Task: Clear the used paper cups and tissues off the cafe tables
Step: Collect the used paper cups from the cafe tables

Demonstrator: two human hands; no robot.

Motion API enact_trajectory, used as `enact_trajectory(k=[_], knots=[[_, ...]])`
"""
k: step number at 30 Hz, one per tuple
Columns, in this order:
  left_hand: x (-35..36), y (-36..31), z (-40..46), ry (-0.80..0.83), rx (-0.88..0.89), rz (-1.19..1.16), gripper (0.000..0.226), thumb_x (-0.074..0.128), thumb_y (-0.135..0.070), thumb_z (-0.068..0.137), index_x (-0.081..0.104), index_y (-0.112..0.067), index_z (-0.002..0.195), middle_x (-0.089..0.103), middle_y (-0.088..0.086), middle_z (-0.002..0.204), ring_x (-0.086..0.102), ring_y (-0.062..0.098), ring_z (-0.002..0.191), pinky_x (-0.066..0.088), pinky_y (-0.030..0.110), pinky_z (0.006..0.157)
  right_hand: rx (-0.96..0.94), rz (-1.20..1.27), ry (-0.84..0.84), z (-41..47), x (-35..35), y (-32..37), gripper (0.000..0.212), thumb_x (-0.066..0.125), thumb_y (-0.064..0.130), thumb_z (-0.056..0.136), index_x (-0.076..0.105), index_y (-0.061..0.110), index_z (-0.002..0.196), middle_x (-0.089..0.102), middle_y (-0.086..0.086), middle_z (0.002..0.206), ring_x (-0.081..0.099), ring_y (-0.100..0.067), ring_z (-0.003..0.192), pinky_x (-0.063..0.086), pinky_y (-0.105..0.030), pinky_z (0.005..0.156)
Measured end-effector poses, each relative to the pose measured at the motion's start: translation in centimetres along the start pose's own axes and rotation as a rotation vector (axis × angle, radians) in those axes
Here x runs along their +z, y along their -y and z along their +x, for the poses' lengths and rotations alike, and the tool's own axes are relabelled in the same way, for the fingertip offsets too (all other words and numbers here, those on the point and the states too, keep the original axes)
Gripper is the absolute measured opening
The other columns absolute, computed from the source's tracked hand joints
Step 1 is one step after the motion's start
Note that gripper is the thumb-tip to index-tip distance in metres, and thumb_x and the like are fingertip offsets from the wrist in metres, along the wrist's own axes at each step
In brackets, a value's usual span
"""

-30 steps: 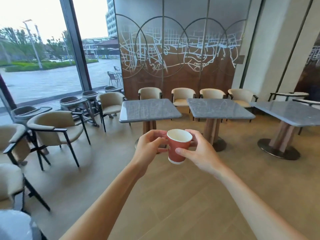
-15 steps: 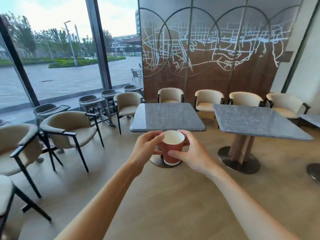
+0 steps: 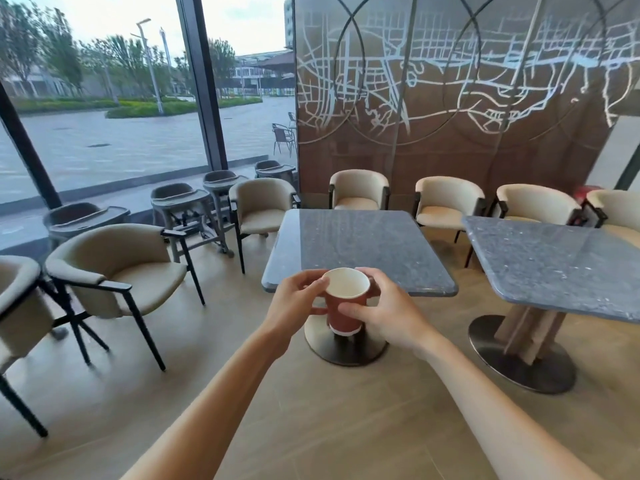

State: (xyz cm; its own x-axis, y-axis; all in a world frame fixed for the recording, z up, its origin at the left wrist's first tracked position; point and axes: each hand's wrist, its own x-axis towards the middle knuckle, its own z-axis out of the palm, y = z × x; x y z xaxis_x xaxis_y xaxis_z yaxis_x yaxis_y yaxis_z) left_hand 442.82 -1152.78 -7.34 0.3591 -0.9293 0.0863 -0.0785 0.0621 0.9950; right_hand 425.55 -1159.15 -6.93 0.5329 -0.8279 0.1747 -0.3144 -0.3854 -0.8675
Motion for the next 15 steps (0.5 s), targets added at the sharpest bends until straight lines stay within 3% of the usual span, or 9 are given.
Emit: enact_trajectory(k=[6,9,12,15], knots=[[-1.4,2.1,12.1,0.009,-0.055,0.044,0.022,0.055,-0.014,0.102,0.072,-0.009,0.116,0.075,0.009,0.107,0.072,0.018,0.095,0.057,0.023,0.069,0.046,-0.006,-0.012,12.5,1.0,-4.5,0.063,0.091,0.034,0.070,0.058,0.030,0.123,0.068,0.017,0.108,0.064,0.000,0.100,0.049,-0.017,0.080],[-1.7,3.8,17.7,-0.011,-0.079,0.064,0.023,0.056,-0.013,0.102,0.073,-0.009,0.117,0.075,0.007,0.108,0.072,0.018,0.097,0.060,0.027,0.074,0.043,-0.018,0.003,18.1,1.3,-6.8,0.062,0.092,0.031,0.069,0.058,0.029,0.121,0.068,0.017,0.105,0.062,0.004,0.098,0.045,-0.010,0.076],[-1.7,5.8,23.6,-0.040,-0.096,0.065,0.024,0.057,-0.010,0.100,0.073,-0.010,0.117,0.075,0.006,0.108,0.070,0.019,0.102,0.063,0.038,0.082,0.030,-0.019,0.039,24.0,1.3,-9.6,0.064,0.091,0.031,0.071,0.057,0.027,0.125,0.067,0.013,0.113,0.061,-0.006,0.107,0.048,-0.022,0.088],[-1.7,7.5,29.3,-0.095,-0.107,0.096,0.024,0.058,-0.011,0.099,0.072,-0.010,0.119,0.074,0.005,0.110,0.069,0.017,0.100,0.062,0.035,0.084,0.013,-0.012,0.098,30.3,1.6,-12.2,0.067,0.090,0.030,0.072,0.054,0.025,0.129,0.065,0.011,0.116,0.060,-0.009,0.110,0.045,-0.018,0.083]])
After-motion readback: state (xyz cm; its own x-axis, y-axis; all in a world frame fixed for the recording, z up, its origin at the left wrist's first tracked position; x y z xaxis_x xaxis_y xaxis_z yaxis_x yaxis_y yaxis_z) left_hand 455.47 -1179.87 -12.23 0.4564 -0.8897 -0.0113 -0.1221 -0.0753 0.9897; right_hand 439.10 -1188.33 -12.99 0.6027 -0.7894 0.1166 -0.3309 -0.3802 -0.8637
